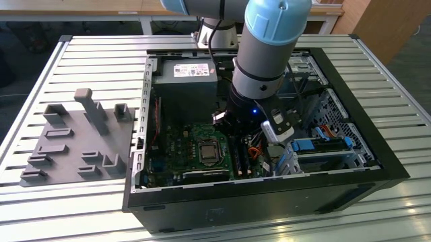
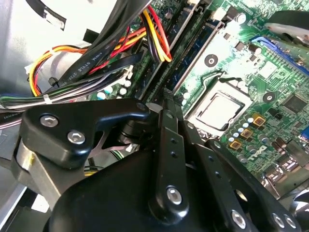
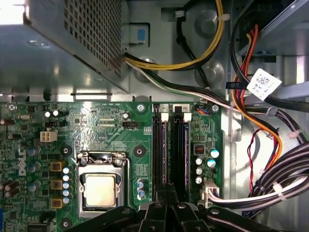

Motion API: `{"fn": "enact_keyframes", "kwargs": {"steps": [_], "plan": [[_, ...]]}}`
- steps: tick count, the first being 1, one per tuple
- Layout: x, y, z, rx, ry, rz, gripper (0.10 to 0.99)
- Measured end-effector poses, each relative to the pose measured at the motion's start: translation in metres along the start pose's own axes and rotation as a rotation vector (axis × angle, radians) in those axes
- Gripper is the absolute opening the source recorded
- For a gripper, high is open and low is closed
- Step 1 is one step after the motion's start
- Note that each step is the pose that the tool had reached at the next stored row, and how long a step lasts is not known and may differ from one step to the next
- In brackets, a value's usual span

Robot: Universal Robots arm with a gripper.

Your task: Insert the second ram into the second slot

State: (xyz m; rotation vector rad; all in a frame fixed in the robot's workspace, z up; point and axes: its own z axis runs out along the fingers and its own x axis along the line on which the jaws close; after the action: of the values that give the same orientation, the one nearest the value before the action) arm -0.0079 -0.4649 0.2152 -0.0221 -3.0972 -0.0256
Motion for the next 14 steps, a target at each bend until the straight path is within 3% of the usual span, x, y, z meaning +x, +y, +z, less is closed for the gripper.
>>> {"fn": "enact_keyframes", "kwargs": {"steps": [14], "plan": [[0.0006, 0.0, -0.0124, -0.001, -0.0002, 0.0, 0.106]]}}
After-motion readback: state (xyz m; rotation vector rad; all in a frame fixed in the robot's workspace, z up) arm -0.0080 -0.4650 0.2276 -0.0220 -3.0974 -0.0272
